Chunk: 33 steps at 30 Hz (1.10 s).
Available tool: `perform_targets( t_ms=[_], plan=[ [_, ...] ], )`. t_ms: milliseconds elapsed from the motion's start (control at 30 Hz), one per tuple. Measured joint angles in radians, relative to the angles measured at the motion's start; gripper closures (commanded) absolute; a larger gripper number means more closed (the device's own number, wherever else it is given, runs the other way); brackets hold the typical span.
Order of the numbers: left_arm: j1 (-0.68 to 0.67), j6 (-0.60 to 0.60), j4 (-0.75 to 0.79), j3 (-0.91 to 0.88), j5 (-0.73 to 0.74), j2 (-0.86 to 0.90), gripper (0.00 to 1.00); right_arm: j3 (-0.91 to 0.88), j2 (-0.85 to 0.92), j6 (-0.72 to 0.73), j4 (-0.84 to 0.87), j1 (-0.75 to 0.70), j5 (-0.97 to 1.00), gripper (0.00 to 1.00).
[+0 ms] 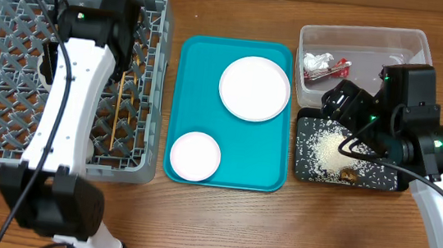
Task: Sort waste into correct bins and load items into the dishwasher
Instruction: 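Carry the grey bowl into the dish rack and stand it on edge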
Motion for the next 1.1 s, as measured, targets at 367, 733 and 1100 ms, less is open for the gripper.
perform_targets(
  t_ms=[367, 733, 1100],
  plan=[
    [0.006, 0.000, 0.085, -0.002, -0.090, 0.193, 0.96, 0.000, 0.000, 0.000, 0.011, 0.000, 0.000, 0.00],
    [-0.027, 0.000, 0.095, -0.002, -0.162, 0.296, 0.96, 0.000, 0.000, 0.000, 0.019, 0.000, 0.000, 0.00],
    [-0.105, 0.000, 0.084, -0.002, -0.202, 0.320, 0.96, 0.000, 0.000, 0.001, 0.029, 0.000, 0.000, 0.00]
  ],
)
